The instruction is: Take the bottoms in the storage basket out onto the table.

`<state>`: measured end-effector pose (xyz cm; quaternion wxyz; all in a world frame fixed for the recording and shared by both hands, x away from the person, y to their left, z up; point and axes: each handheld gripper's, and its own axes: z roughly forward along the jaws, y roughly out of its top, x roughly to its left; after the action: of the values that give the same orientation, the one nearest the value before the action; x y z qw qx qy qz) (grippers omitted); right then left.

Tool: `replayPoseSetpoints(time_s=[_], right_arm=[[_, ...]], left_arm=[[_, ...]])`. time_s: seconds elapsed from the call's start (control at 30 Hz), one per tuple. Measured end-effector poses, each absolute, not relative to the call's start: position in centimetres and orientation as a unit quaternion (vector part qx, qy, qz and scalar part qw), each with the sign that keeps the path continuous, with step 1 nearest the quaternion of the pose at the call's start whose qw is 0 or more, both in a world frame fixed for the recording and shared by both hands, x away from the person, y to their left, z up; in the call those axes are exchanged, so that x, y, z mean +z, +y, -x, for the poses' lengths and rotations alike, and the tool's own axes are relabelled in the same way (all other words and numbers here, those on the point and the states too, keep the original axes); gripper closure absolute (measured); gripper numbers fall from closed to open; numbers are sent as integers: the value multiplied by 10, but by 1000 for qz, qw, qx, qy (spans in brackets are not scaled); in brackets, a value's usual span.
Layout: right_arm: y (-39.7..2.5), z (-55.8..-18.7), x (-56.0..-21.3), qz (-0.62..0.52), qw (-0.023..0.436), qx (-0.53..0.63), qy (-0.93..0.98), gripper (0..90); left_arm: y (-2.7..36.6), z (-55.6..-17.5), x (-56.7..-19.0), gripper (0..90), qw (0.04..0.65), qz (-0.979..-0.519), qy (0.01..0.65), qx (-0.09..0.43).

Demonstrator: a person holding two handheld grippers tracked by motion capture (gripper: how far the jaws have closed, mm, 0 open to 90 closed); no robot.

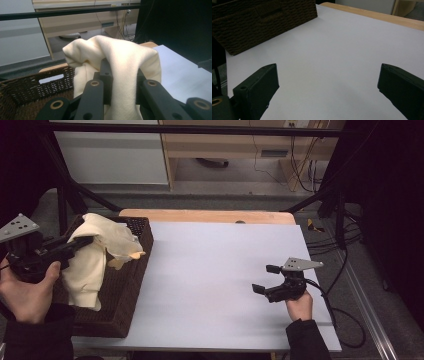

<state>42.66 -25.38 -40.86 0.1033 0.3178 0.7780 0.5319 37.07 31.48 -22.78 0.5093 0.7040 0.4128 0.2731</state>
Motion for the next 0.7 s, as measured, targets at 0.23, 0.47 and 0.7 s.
replayPoseSetpoints(time_s=[0.23, 0.47, 0.7], right_arm=[[-254, -427, -409, -319, 103, 532, 778, 38], [-254, -426, -408, -319, 104, 532, 778, 38], [-254, -426, -408, -320, 105, 531, 778, 38]], left_arm=[[304, -373, -223, 777, 509, -710, 403, 271], [292, -378, -221, 777, 510, -718, 394, 265], [283, -381, -220, 777, 512, -721, 387, 261]])
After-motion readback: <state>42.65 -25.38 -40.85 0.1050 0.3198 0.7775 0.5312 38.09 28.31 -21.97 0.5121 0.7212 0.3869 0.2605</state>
